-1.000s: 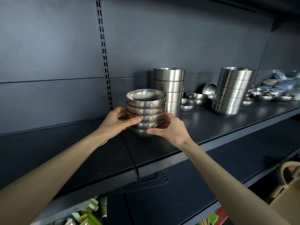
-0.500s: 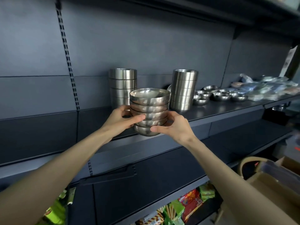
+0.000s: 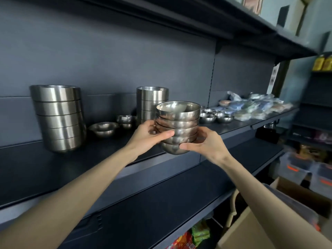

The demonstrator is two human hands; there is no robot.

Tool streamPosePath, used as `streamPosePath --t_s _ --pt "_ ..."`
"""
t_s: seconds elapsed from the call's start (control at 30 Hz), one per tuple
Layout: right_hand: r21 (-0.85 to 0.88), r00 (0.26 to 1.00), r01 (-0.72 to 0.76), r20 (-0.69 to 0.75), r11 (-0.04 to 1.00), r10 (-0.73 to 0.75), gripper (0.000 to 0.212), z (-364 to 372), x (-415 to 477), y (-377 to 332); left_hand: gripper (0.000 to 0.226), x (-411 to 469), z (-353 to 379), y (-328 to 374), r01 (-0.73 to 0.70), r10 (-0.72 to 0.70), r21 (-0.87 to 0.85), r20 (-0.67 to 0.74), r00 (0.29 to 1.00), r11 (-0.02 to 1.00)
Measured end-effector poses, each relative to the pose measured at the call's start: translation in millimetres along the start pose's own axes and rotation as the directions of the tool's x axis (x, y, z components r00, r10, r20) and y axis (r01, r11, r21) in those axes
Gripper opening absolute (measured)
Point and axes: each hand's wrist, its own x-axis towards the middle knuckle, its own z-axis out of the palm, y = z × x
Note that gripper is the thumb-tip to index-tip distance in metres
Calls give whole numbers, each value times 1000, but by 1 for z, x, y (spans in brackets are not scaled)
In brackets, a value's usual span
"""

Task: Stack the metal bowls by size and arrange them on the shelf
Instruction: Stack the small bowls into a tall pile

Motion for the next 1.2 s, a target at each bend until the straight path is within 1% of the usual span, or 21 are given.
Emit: streamPosePath --t_s 0.07,0.13,0.23,0.3,0.33,0.43,0.47,0.57,0.63,0.7,0.83,0.93,1.03,1.1,1.2 --pt "-19 1000 -8 -3 1000 8 58 -21 21 20 63 29 24 -6 14 -14 -14 11 1000 1000" --pt "-28 1000 -5 -27 1000 4 61 -41 43 40 66 58 46 -12 9 -8 -20 26 1000 1000" --pt "-41 999 -22 -36 999 21 69 -65 76 70 58 99 77 -17 17 -17 -5 28 999 1000" --pt "-35 999 -28 -36 999 26 67 -81 99 89 47 129 96 -22 20 -20 -11 41 999 1000" --pt "-34 999 -27 -35 999 26 65 -89 112 100 45 144 105 -24 22 -22 -13 39 999 1000" --pt "-34 1000 -4 -20 999 4 58 -114 154 129 60 190 135 -33 25 -25 1 10 1000 1000" --pt "-33 1000 7 -11 999 -7 54 -123 169 140 61 205 146 -37 29 -29 11 -8 1000 1000" --pt "-30 999 30 19 999 -29 50 -146 217 173 49 249 176 -45 39 -38 23 -50 998 999" --pt "-39 998 44 49 998 -42 51 -161 248 194 46 276 193 -49 43 -41 37 -66 997 998" --pt "-47 996 59 73 997 -55 57 -173 277 213 50 301 207 -54 45 -40 60 -90 995 997" --pt "-31 994 63 95 998 -59 74 -188 328 243 69 345 226 -61 75 -57 121 -149 987 990" --pt "-28 992 57 114 998 -53 72 -191 359 263 73 374 234 -68 91 -70 139 -151 986 986" --pt "-17 991 42 125 999 -39 76 -189 383 278 69 399 237 -77 112 -92 155 -132 987 982" --pt "-6 992 37 121 999 -36 70 -186 392 287 70 412 238 -86 122 -102 169 -123 987 978" --pt "35 992 22 127 999 -26 55 -179 401 299 82 423 238 -100 142 -118 185 -136 984 972"
